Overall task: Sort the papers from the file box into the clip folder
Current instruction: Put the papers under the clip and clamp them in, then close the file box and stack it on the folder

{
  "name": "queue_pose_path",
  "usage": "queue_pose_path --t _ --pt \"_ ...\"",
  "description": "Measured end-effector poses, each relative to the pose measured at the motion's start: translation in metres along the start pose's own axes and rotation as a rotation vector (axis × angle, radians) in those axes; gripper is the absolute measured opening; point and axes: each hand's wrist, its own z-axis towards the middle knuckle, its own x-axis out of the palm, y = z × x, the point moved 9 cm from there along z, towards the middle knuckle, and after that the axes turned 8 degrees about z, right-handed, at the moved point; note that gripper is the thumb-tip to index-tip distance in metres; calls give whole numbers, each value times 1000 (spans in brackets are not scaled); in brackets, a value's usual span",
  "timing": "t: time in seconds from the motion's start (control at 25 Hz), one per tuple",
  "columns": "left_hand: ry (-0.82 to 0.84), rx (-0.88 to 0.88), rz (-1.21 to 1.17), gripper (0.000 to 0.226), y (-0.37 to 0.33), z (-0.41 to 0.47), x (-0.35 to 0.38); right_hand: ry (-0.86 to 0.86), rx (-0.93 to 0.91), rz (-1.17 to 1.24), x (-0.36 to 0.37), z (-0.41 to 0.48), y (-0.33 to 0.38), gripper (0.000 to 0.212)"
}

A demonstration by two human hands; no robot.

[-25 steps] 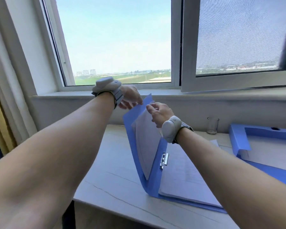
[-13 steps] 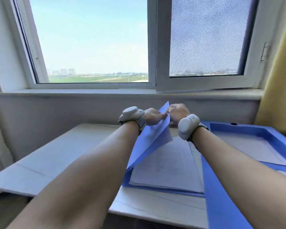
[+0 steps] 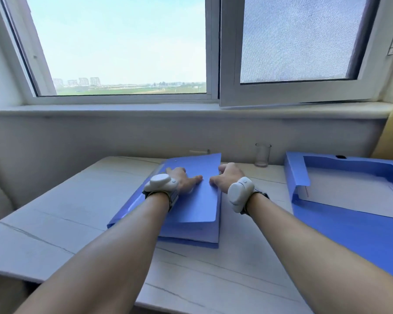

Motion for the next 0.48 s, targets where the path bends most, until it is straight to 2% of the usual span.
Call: queue_pose_path --t 0.08,0.2,0.28,0.32,0.4,0.48 --pt "-37 -40 39 86 18 8 2 17 -5 -5 17 5 -1 46" --pt "-126 -74 76 96 38 20 1 25 21 -25 41 15 -5 28" --pt "-150 -91 109 83 50 24 4 27 29 -63 54 22 -8 26" --pt "-159 -95 139 76 56 27 8 25 31 -86 63 27 -10 30" --pt "-190 -91 175 69 61 26 12 -2 41 -133 70 36 -14 55" --pt "-221 -92 176 67 65 27 15 -9 32 -192 80 45 -15 61"
